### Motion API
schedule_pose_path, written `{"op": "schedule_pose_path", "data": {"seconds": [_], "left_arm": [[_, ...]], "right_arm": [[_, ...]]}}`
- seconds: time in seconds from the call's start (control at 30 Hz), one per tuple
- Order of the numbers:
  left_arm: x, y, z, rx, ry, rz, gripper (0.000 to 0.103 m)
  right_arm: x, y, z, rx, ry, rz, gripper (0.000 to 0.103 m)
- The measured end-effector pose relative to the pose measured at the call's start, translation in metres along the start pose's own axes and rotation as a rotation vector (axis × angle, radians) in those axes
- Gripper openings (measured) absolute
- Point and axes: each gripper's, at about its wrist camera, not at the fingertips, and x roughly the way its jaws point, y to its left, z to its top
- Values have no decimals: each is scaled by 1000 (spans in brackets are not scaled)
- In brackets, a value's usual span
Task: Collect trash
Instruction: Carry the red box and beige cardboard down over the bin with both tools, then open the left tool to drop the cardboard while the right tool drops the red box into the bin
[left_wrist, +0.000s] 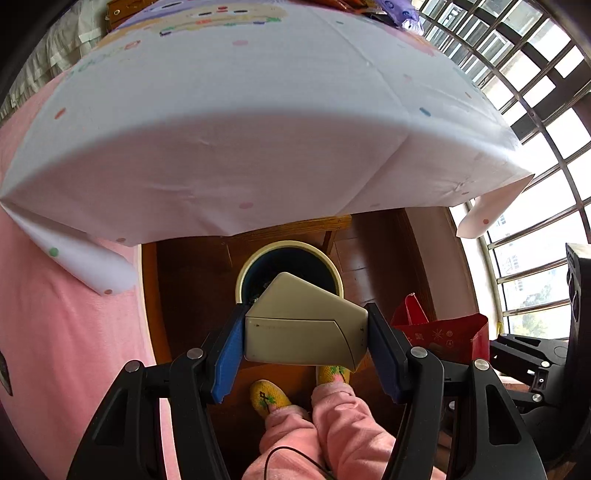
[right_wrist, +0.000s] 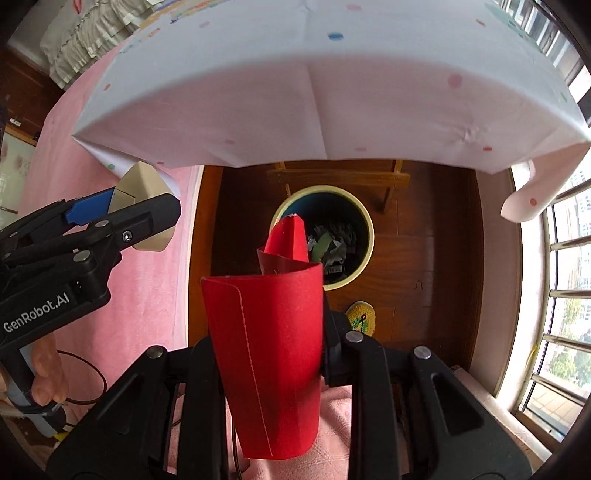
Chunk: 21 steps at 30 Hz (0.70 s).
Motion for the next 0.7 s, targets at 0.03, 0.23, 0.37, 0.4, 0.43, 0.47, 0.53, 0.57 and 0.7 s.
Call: {"op": "schedule_pose_path", "data": {"seconds": [0.03,0.23,0.37,0.4,0.43,0.47,0.53,0.57,0.7], "left_arm": [[13,0,-3,-4,0,-3,62],[106,9,-13,-28,23,3,62],[174,23,-19,-53,48,9,62],[190,26,-21,-57,53,11,62],[205,28,-22,-63,61,11,62],[219,31,-24,-68,76,10,62],[244,38,-25,-78,104,16,63],[255,40,-29,-82,111,26,65],[281,52,-30,-94,113,43,83]], "right_arm": [[11,-4,-3,12,8,-6,22],[86,-33,-14,77,33,-12,22],[153,-59,-13,130,52,1,22],[168,-65,-12,139,55,1,22],[185,-70,-11,147,57,1,22],[200,-76,-11,157,60,1,22],[229,-87,-5,176,66,11,22],[241,-91,-3,184,66,16,22],[285,-106,4,201,77,25,22]]}}
